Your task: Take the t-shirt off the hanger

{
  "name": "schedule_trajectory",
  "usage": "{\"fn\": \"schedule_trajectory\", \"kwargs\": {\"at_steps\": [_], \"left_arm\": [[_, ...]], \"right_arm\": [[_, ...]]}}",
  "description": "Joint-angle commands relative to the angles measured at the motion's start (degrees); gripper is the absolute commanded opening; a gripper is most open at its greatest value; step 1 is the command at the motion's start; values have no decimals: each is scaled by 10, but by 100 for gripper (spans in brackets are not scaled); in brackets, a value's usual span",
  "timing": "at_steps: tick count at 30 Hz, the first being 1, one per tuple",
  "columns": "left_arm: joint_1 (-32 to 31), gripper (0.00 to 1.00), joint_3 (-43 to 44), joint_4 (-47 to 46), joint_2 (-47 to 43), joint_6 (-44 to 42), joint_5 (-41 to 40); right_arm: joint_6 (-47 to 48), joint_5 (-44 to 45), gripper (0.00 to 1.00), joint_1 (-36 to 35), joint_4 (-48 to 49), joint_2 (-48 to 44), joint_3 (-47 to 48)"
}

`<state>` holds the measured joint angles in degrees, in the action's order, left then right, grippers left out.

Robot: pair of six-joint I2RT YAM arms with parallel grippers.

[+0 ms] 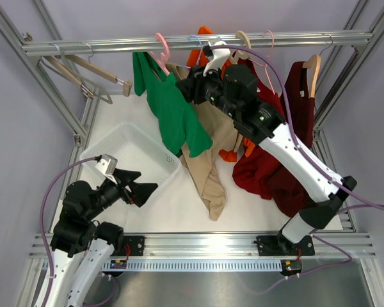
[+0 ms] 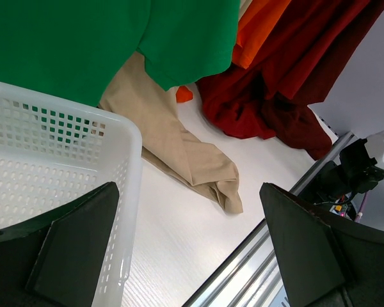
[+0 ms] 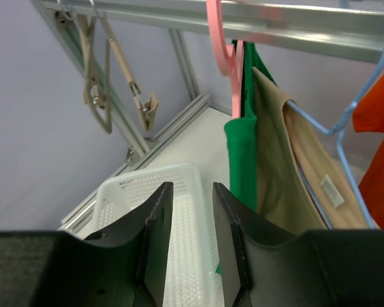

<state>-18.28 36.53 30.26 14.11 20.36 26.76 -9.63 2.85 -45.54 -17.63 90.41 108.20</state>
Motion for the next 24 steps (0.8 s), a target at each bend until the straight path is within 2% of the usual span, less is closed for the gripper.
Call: {"fn": "schedule_trajectory", "kwargs": {"at_steps": [1,6,11,17,24], "left_arm": [[-1,99,4,-22,-5,1,11],[-2,99,3,-24,-6,0,16],[-2,99,2,-24,-6,1,17],[-2,99,2,-26,-3,0,19],[-2,99,2,-26,-1,0,19]], "right_arm": [[35,57,48,-6,31,40,59],[52,68,60,-6,31,115,133],[72,93,63,-5,41,176,201],[79,102,64,7,15,272,335],[58,64,62,28,50,302,347]]}}
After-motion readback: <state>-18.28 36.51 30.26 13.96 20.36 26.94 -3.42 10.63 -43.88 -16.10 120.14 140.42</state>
